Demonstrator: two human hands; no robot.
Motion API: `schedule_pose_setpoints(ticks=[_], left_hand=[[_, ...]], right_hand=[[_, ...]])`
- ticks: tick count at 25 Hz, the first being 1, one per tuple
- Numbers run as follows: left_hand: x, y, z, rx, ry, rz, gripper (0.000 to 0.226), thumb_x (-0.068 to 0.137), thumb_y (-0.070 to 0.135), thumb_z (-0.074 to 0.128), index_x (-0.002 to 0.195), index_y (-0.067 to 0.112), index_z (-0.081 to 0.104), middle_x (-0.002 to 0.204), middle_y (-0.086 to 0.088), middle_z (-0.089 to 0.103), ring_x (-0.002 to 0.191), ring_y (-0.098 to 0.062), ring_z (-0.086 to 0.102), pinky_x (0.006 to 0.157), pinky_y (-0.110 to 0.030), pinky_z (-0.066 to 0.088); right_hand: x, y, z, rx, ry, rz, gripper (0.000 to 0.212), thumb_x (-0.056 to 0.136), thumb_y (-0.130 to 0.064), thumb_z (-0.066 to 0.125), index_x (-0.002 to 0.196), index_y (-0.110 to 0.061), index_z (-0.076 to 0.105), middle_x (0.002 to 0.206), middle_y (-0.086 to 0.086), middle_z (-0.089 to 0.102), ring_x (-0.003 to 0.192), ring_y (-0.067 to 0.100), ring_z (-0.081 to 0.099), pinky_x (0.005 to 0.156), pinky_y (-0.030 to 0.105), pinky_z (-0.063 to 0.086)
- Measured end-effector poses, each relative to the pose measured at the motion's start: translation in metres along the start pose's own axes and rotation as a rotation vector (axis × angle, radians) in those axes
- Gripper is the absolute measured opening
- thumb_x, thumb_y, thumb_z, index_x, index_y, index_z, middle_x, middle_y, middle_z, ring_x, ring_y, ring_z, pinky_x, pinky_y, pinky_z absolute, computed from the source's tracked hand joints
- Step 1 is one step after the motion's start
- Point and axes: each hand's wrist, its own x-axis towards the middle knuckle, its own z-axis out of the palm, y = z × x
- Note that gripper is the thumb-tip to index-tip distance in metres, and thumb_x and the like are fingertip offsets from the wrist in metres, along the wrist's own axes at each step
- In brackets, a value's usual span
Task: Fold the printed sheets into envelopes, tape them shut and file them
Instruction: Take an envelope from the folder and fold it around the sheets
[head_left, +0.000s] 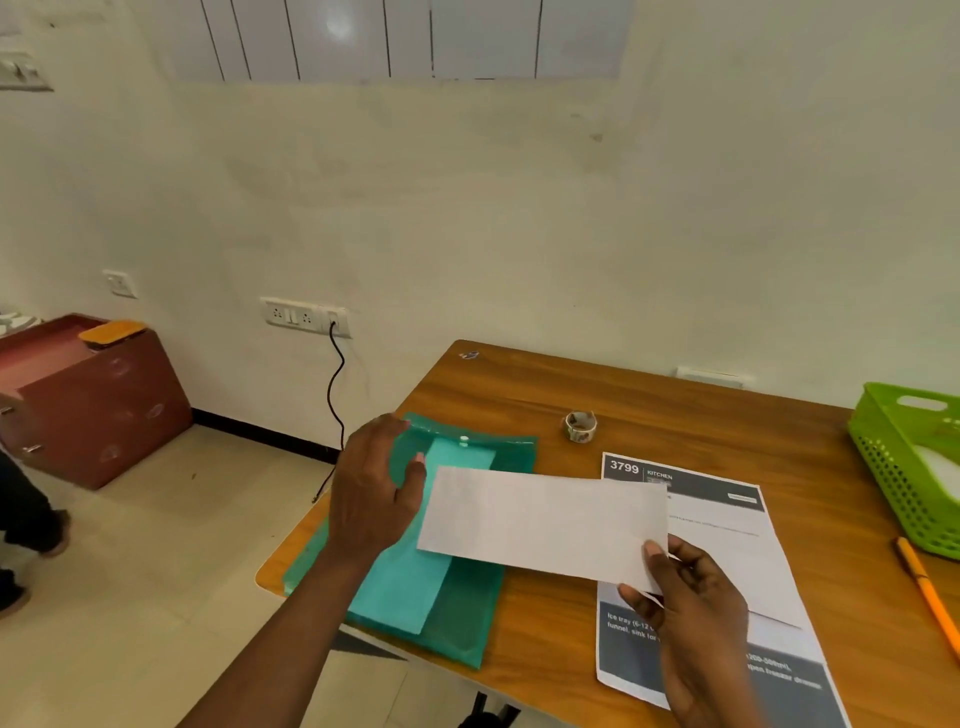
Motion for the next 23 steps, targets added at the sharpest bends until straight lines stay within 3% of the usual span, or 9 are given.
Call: schedule_pose_setpoints(ticks=[3, 5, 8, 10, 15, 19, 23], left_hand=[[-0.013, 0.046, 0.016, -0.006, -0.381, 0.135, 0.067, 0.084, 0.060, 0.054, 0.137, 0.021, 0.045, 0.147, -0.002, 0.045, 0.134, -0.020, 0.041, 0.110, -0.042, 0.039], [-0.027, 0.076, 0.033, 0.070, -0.613, 0.249, 0.086, 0.078, 0.079, 0.048, 0.148, 0.037, 0.022, 0.162, 0.007, 0.016, 0.149, -0.015, 0.010, 0.121, -0.047, 0.015], [-0.041, 0.110, 0.061, 0.172, -0.702, 0.449, 0.110, 0.067, 0.091, 0.047, 0.153, 0.044, -0.004, 0.164, 0.004, -0.015, 0.149, -0.019, -0.020, 0.117, -0.053, -0.013], [-0.041, 0.124, 0.072, 0.186, -0.797, 0.502, 0.115, 0.066, 0.084, 0.057, 0.151, 0.047, -0.011, 0.163, 0.001, -0.012, 0.149, -0.024, -0.019, 0.115, -0.054, -0.019], [-0.044, 0.139, 0.092, 0.180, -0.930, 0.555, 0.115, 0.066, 0.064, 0.071, 0.150, 0.040, -0.004, 0.150, 0.001, 0.021, 0.143, -0.022, 0.014, 0.115, -0.045, -0.023], [-0.042, 0.144, 0.096, 0.171, -0.988, 0.542, 0.111, 0.066, 0.061, 0.071, 0.148, 0.041, -0.001, 0.144, 0.001, 0.024, 0.140, -0.022, 0.019, 0.114, -0.042, -0.021], [-0.040, 0.147, 0.096, 0.189, -1.025, 0.535, 0.111, 0.065, 0.057, 0.074, 0.148, 0.041, 0.001, 0.141, 0.002, 0.025, 0.137, -0.022, 0.019, 0.111, -0.040, -0.022]], right_hand=[[-0.002, -0.001, -0.012, 0.049, -0.007, 0.016, 0.018, 0.086, -0.021, 0.069, 0.103, -0.019, 0.065, 0.102, 0.002, 0.072, 0.092, 0.026, 0.069, 0.057, 0.036, 0.060], [-0.004, -0.004, -0.020, 0.073, -0.012, 0.015, 0.021, 0.084, -0.022, 0.070, 0.104, -0.019, 0.066, 0.100, 0.000, 0.073, 0.093, 0.026, 0.070, 0.058, 0.035, 0.060], [-0.004, -0.006, -0.034, 0.101, -0.015, 0.022, 0.023, 0.081, -0.025, 0.071, 0.103, -0.020, 0.067, 0.098, -0.001, 0.074, 0.089, 0.026, 0.073, 0.059, 0.035, 0.060], [-0.005, -0.006, -0.044, 0.111, -0.013, 0.037, 0.024, 0.080, -0.025, 0.071, 0.103, -0.020, 0.067, 0.100, 0.000, 0.074, 0.085, 0.025, 0.074, 0.059, 0.035, 0.060], [-0.005, -0.012, -0.074, 0.142, -0.027, 0.015, 0.028, 0.083, -0.019, 0.072, 0.109, -0.016, 0.063, 0.101, 0.008, 0.073, 0.085, 0.027, 0.074, 0.056, 0.035, 0.060], [-0.005, -0.019, -0.090, -0.150, 0.007, -0.174, 0.042, 0.078, -0.023, 0.078, 0.116, -0.028, 0.061, 0.104, 0.004, 0.065, 0.087, 0.024, 0.071, 0.062, 0.037, 0.060], [-0.012, -0.023, -0.106, -0.385, -0.190, -0.411, 0.055, 0.061, -0.037, 0.084, 0.113, -0.033, 0.066, 0.109, -0.010, 0.062, 0.100, 0.007, 0.061, 0.070, 0.028, 0.058]])
